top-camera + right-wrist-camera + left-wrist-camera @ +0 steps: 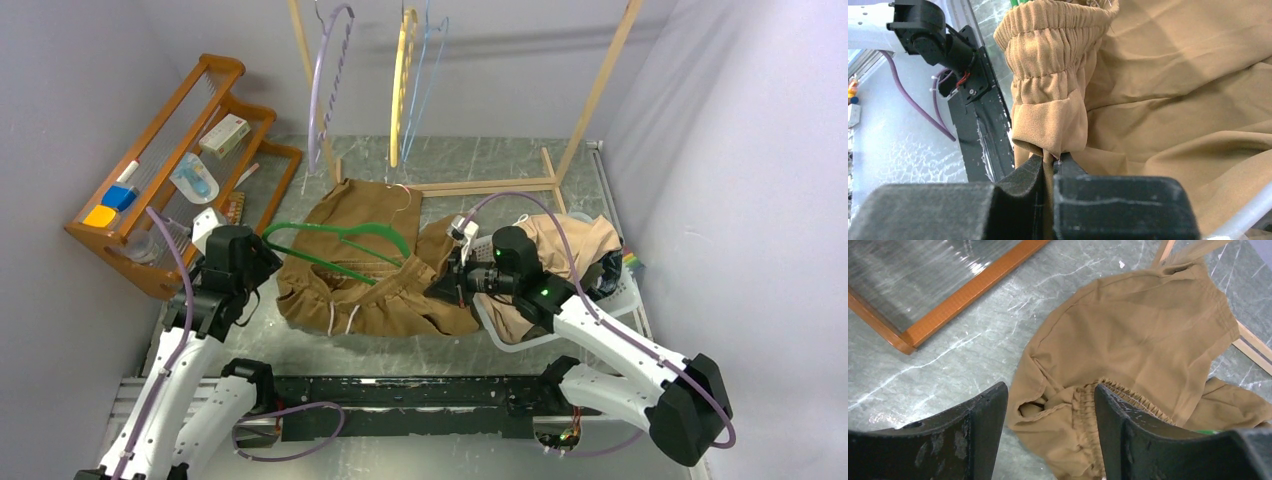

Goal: Remove the shorts from the hanger

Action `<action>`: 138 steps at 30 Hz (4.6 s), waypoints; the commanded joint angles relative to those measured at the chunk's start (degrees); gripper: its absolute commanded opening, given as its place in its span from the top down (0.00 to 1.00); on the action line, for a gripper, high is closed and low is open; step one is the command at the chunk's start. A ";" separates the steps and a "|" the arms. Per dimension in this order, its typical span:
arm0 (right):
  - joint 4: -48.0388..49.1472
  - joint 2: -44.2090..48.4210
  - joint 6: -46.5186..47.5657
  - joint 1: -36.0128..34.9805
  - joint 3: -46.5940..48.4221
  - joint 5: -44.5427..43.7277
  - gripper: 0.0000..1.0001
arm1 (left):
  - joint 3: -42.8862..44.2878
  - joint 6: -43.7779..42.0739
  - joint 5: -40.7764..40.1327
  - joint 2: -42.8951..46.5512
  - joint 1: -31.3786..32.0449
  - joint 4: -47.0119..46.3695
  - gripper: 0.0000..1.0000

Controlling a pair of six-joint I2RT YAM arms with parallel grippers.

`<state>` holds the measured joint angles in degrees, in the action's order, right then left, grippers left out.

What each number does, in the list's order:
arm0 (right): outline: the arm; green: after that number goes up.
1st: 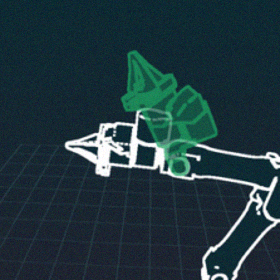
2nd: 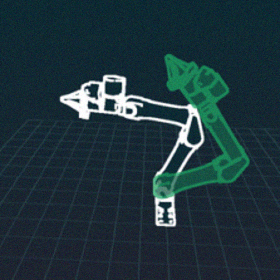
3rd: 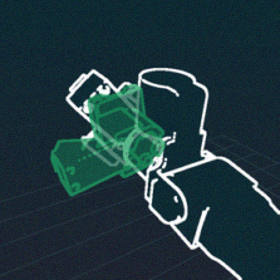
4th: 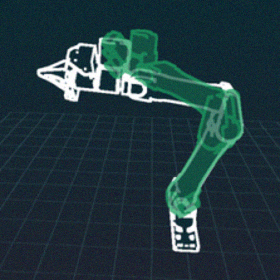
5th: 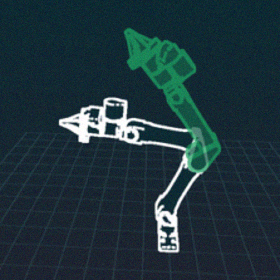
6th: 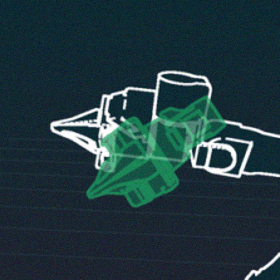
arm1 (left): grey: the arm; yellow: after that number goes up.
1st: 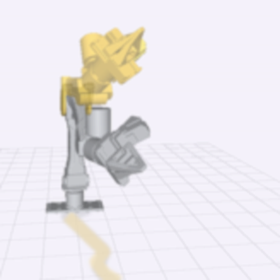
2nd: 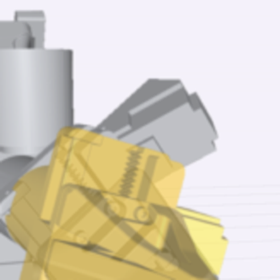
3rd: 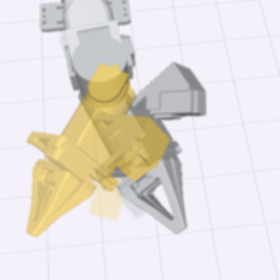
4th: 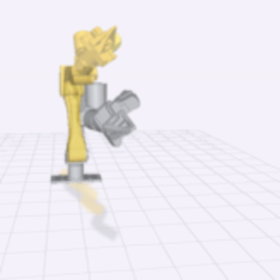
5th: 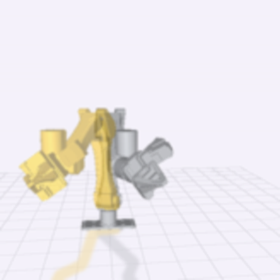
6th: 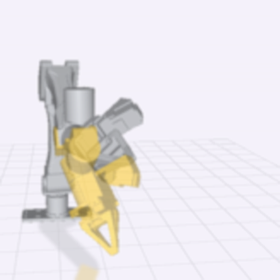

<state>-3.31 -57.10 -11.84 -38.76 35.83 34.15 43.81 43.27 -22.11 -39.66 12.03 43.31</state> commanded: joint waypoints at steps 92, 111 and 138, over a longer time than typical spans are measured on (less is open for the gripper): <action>3.17 -15.50 -7.63 -17.72 10.91 -15.54 0.46 | -9.58 19.83 22.72 -0.62 17.23 -24.18 0.93; 0.77 -15.35 -9.64 -17.96 11.29 -22.67 1.00 | -4.64 14.16 14.64 1.46 17.22 -13.10 0.93; 8.06 -14.13 -24.47 -17.88 -1.49 -35.16 1.00 | 1.55 15.16 8.74 7.67 17.23 -7.79 0.93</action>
<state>0.01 -68.23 -38.15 -56.58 32.77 -7.38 42.13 58.00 -11.53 -32.97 29.34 34.85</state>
